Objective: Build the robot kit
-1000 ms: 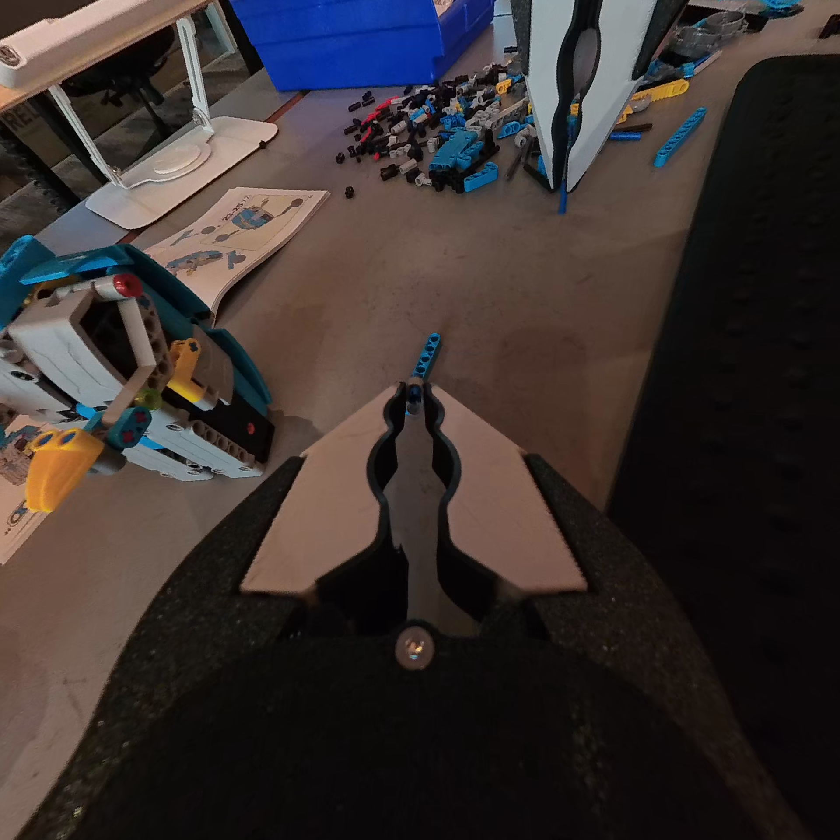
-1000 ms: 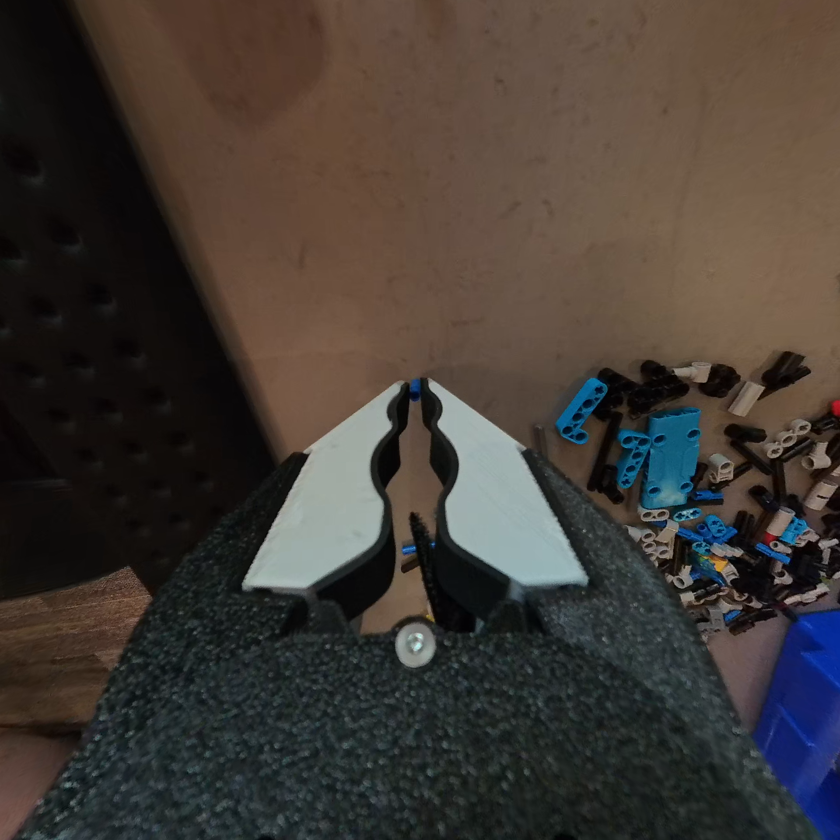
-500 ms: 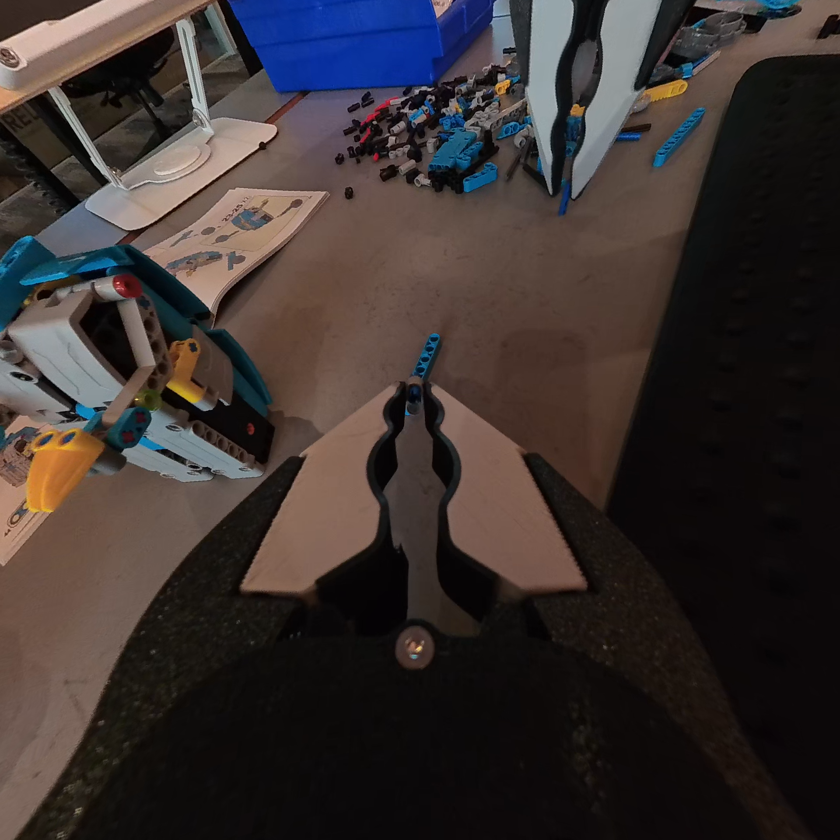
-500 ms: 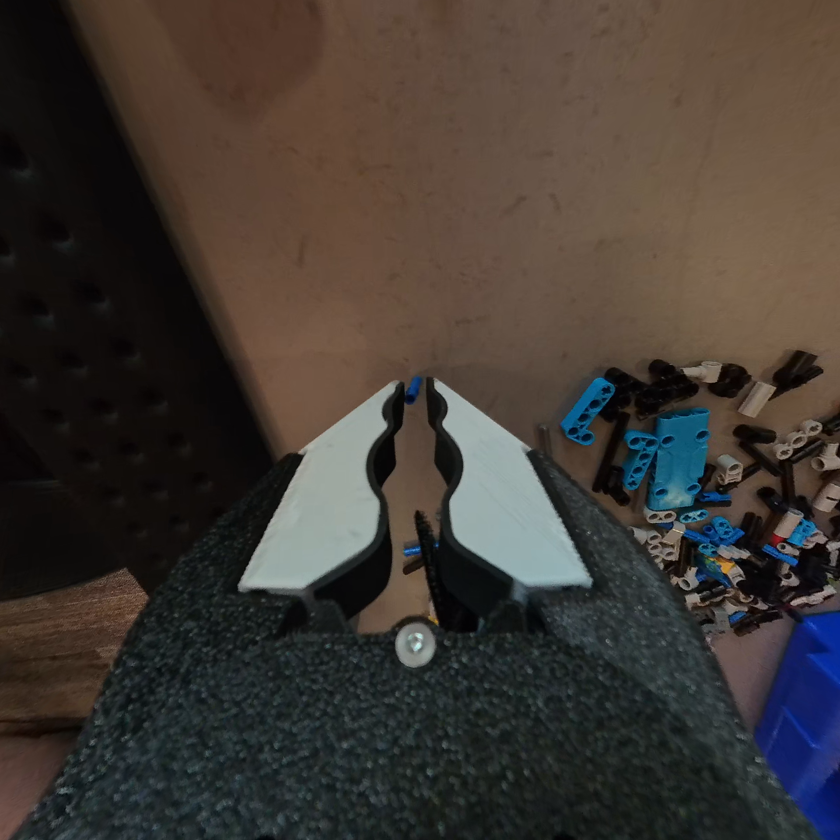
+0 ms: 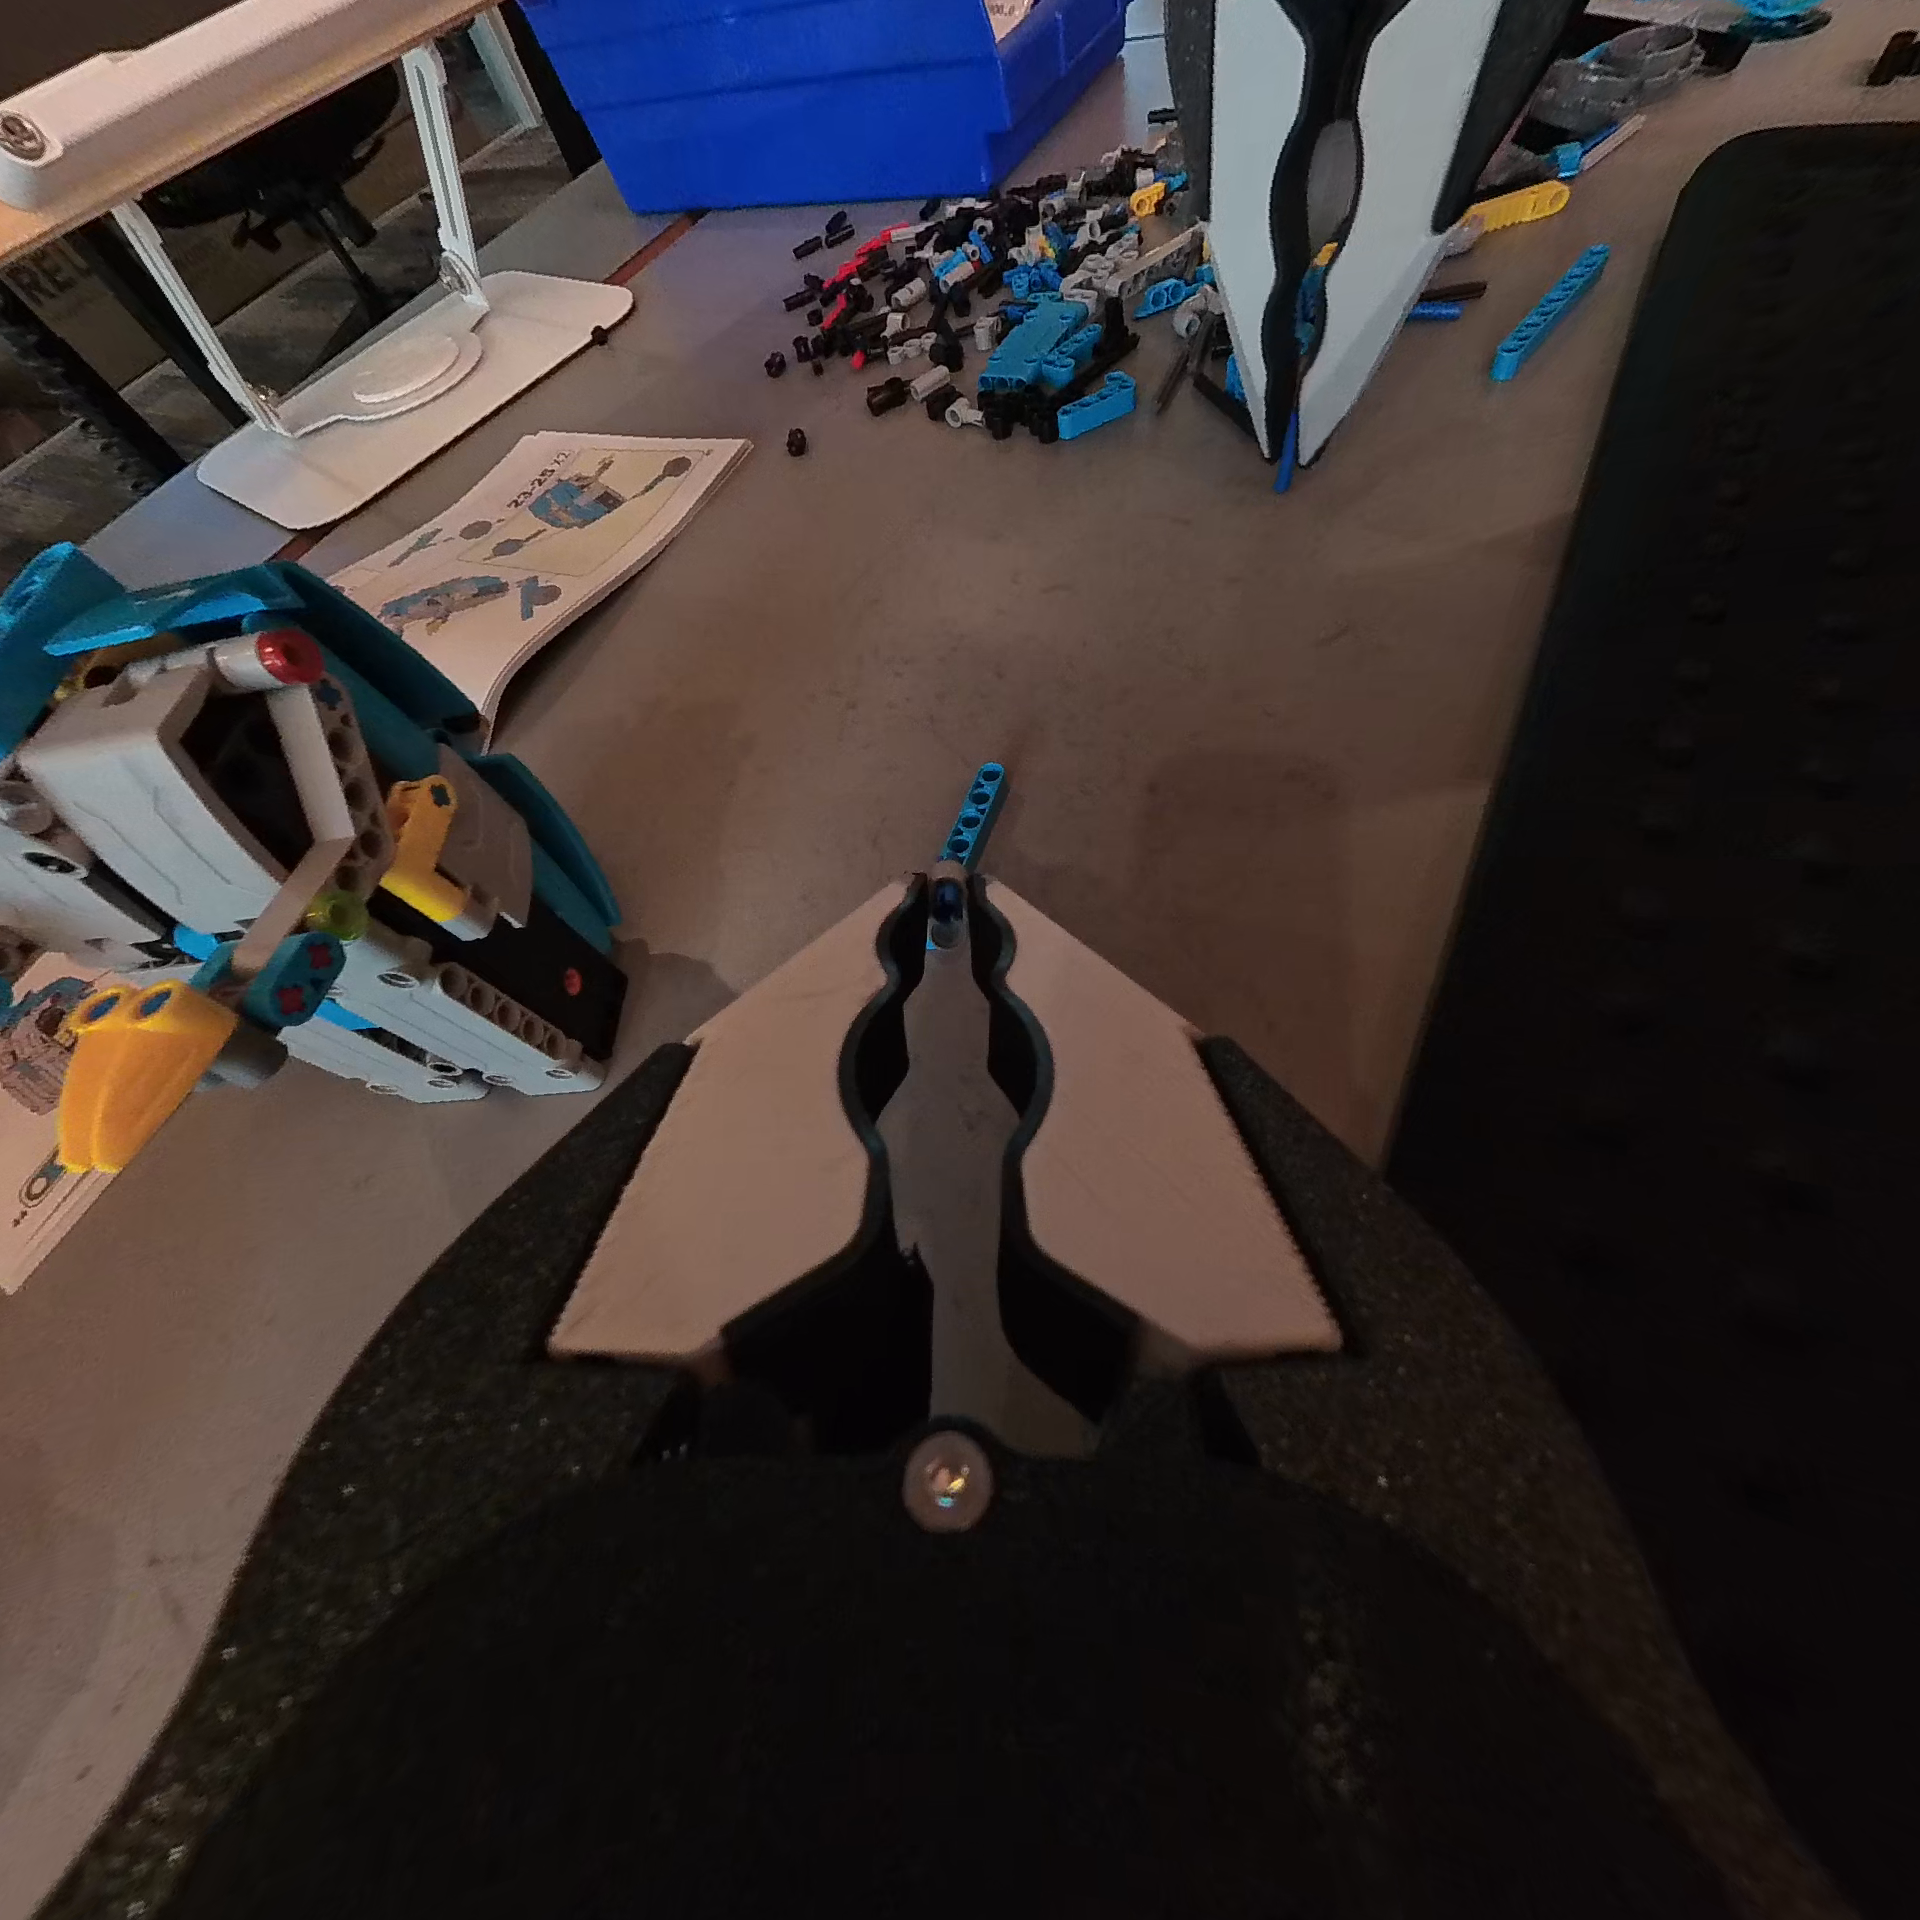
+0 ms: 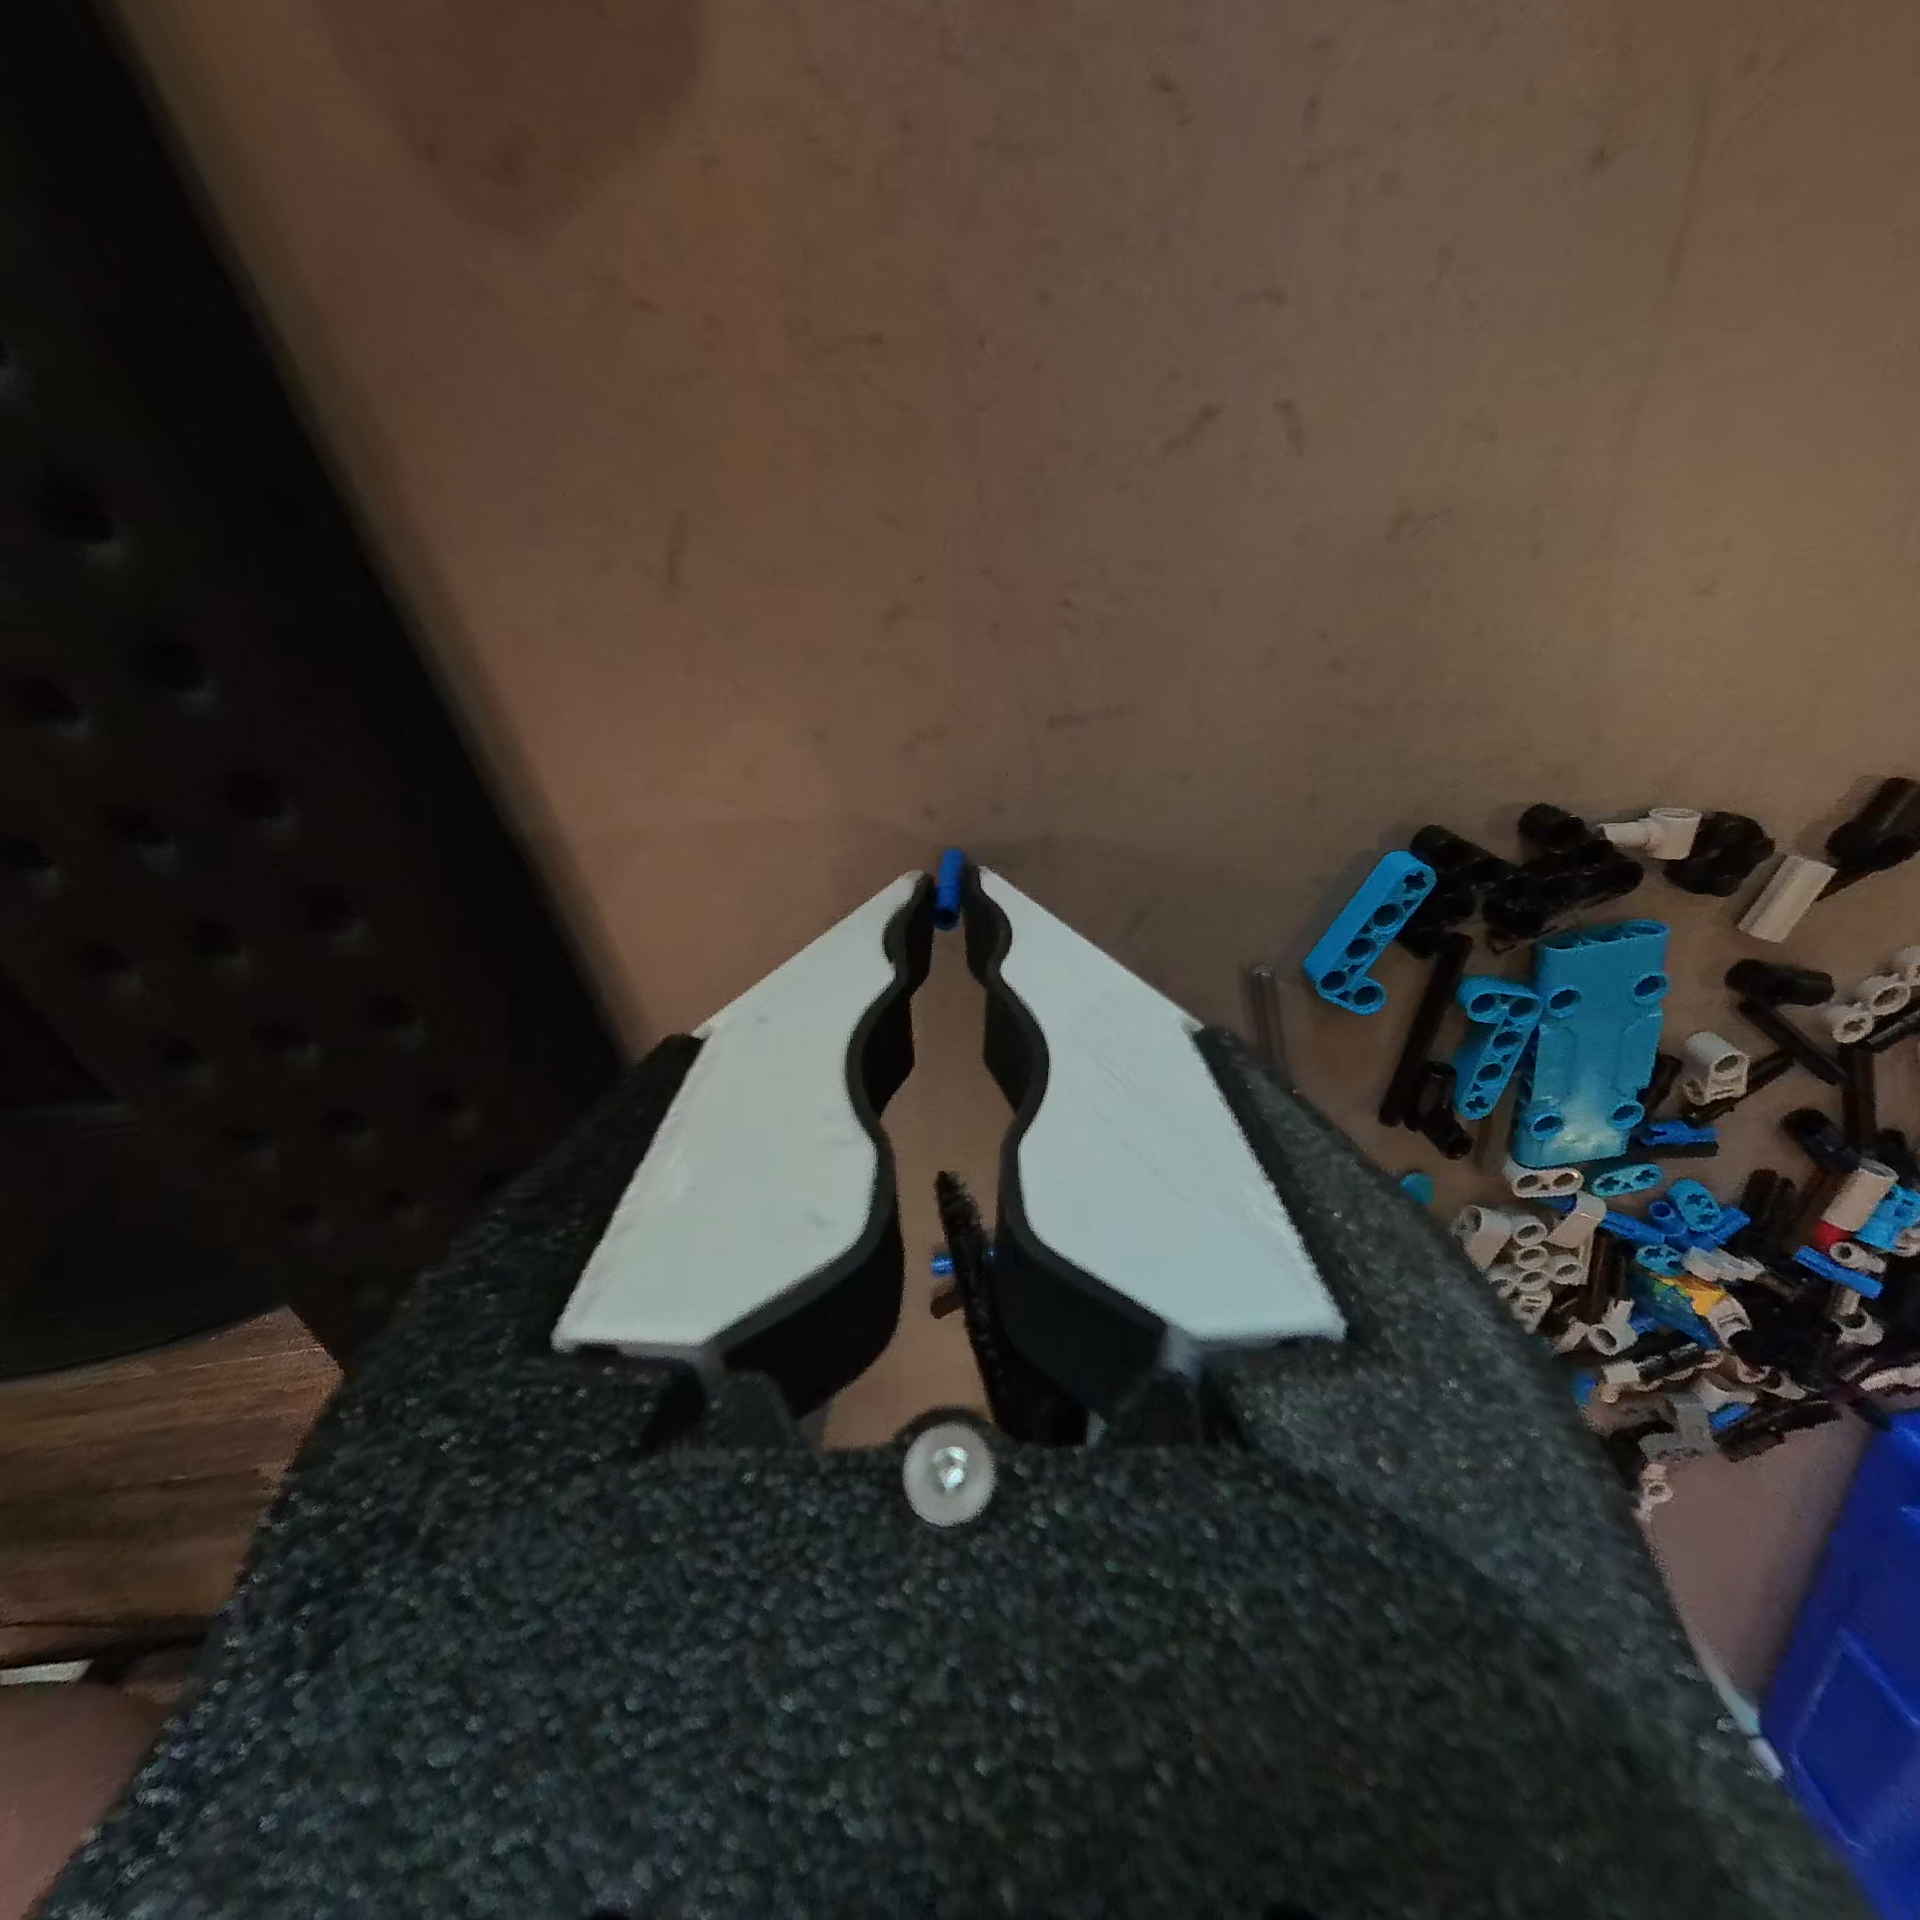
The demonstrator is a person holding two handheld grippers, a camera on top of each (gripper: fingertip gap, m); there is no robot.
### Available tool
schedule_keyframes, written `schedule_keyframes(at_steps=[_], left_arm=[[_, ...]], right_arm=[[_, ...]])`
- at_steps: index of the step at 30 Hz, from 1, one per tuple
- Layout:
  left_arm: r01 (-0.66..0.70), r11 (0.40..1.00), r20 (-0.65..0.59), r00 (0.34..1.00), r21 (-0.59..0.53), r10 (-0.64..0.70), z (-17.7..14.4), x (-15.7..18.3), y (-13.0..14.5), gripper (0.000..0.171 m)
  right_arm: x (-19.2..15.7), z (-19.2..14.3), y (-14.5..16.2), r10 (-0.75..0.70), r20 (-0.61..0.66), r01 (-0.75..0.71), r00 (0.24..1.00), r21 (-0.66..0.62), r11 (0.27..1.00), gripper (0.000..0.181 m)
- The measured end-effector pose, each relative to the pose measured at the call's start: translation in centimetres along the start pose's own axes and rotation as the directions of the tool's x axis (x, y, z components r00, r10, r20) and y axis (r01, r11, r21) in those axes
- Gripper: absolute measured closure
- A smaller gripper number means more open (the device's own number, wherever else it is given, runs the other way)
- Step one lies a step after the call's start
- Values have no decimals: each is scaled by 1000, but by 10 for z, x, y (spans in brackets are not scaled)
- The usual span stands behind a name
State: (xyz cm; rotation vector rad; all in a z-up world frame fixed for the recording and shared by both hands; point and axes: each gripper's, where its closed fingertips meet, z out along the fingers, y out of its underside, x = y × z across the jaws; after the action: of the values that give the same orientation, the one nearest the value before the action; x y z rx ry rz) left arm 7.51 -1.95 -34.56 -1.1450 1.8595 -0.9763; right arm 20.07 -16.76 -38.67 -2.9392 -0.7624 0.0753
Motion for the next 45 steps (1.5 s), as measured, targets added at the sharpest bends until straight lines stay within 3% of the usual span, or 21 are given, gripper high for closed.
schedule_keyframes(at_steps=[5,9,11,13,16,18,22,26,36,45], left_arm=[[20,999,-6,1000,28,-20,-3,-1,-4,165],[143,978,-105,986,151,-128,-15,1,-24,165],[245,944,-214,957,223,-198,-26,4,-37,165],[353,891,-309,914,284,-264,-39,2,-50,165],[484,811,-425,843,328,-331,-55,-4,-61,165],[540,767,-485,803,347,-346,-65,-7,-67,165],[605,709,-557,750,362,-357,-76,-9,-75,165],[630,682,-587,729,371,-354,-78,-10,-80,165],[654,652,-616,708,384,-347,-81,-9,-86,165],[647,661,-610,713,380,-346,-79,-7,-86,165]], right_arm=[[3,-5,-7,10,-24,-9,1000,42,999,176],[-14,-30,-65,-53,-24,58,998,333,941,177],[-31,-51,-113,-106,-49,115,993,564,818,177],[-52,-74,-155,-145,-45,128,988,761,637,177],[-70,-92,-195,-164,46,29,985,905,424,177],[-75,-97,-210,-198,175,-93,965,927,363,177],[-71,-111,-216,-224,281,-218,933,938,268,178],[-72,-103,-219,-206,267,-203,941,936,287,177],[-73,-114,-217,-225,298,-245,928,941,235,178],[-71,-122,-215,-233,303,-259,924,945,202,178]])
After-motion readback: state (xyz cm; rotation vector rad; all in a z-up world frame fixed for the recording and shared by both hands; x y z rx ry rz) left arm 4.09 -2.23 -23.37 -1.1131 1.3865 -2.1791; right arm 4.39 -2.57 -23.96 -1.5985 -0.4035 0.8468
